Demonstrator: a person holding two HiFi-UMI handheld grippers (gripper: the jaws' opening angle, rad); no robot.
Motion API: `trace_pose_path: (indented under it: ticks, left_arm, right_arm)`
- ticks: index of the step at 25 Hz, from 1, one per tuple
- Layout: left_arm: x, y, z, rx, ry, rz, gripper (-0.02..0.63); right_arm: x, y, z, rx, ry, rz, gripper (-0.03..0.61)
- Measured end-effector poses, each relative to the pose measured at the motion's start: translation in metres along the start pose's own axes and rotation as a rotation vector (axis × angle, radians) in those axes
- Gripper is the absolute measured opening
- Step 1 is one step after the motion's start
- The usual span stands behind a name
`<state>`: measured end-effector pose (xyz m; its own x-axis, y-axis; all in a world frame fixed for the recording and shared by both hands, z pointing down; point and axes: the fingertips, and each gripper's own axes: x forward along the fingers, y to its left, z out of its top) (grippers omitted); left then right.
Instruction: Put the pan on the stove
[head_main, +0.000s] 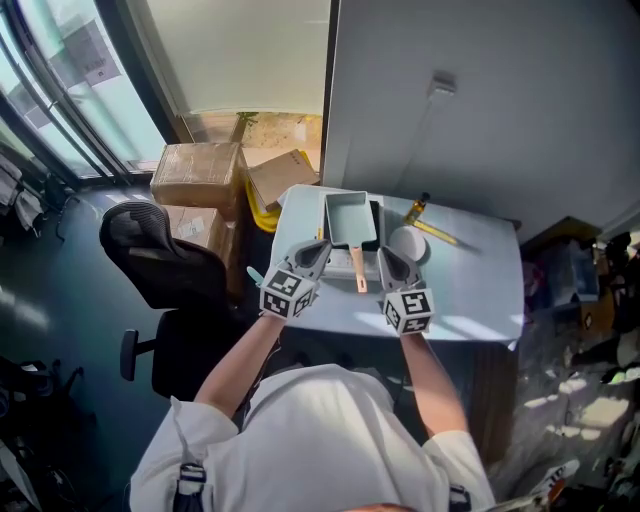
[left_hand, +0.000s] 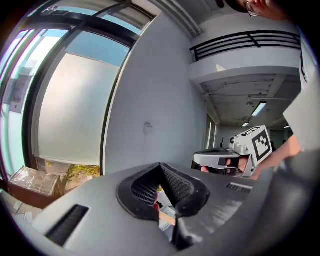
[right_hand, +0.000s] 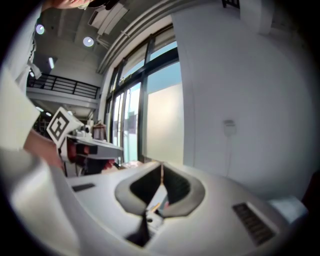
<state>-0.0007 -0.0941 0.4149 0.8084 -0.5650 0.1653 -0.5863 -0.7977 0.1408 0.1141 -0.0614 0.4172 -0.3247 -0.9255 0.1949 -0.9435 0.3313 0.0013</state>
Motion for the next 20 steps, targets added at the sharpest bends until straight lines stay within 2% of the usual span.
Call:
trace_pose_path:
  ticks: [5,12,20]
  left_arm:
    - [0.001,-0.004,0.006,0.026,-0.013,0.035,0.026]
    - [0.005,-0.002,0.006,0.016,-0.021,0.082,0.025]
    - [0.007,0.001,0.007,0.026,-0.017,0.095,0.026]
  right_arm:
    - [-0.006,-0.007,0.008,-0.028,-0.008,0.017,0.034]
    - [-0.009,-0.021,0.002,-0.003,0.001,0.023,0.034]
    - [-0.002,-0.026,0.005,-0.022,-0.006,0.028,0.032]
